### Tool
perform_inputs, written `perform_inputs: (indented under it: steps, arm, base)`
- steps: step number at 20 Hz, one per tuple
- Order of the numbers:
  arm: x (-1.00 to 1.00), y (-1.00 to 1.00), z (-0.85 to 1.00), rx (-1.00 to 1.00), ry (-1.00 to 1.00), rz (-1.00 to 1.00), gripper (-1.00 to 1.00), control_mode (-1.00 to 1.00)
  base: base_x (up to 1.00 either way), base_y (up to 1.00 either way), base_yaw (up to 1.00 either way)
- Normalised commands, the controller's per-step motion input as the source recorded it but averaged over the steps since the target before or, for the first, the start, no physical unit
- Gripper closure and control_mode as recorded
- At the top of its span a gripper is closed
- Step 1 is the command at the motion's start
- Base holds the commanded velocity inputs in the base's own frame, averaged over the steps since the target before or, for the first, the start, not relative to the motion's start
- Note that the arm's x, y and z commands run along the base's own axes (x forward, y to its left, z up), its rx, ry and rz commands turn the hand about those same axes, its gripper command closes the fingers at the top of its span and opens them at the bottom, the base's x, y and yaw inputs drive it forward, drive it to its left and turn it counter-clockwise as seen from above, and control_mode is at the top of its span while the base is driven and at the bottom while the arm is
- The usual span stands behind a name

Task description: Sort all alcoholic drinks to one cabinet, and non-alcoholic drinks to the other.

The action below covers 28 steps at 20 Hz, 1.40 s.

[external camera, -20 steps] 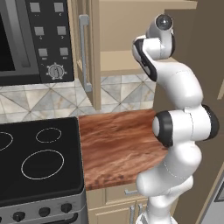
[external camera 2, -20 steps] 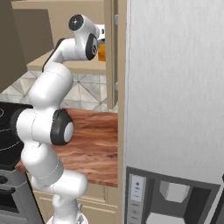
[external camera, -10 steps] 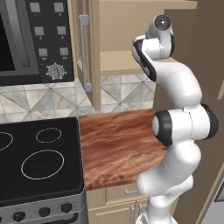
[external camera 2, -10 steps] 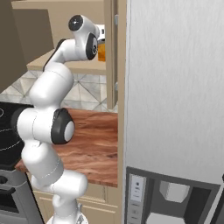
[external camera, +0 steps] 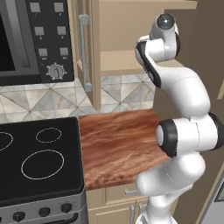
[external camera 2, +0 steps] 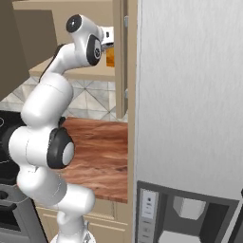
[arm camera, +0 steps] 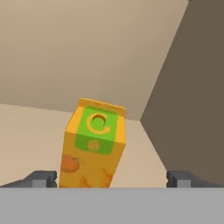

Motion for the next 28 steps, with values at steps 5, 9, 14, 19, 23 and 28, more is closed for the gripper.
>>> perform_inputs:
  steps: [5,9,14,19,23,28]
  arm:
    - [-0.62,0.00,-0.02,0.00,0.00,-0.05,-1.00,-1.00]
    - [-0.66,0.00,-0.02,0.00,-0.01,-0.02,-1.00,-1.00]
    - [-0.68,0.00,0.00,0.00,0.00,0.00,-1.00,-1.00]
    - [-0.75,0.00,0.00,0.00,0.00,0.00,-1.00,-1.00]
    - [-0.76,0.00,0.00,0.00,0.00,0.00,-1.00,-1.00]
    - [-0.76,0.00,0.00,0.00,0.00,0.00,-1.00,-1.00]
  base:
    - [0.00,0.00,0.00]
    - [0.00,0.00,0.00]
    - [0.00,0.00,0.00]
    - [0.00,0.00,0.00]
    - [0.00,0.00,0.00]
    - [0.00,0.00,0.00]
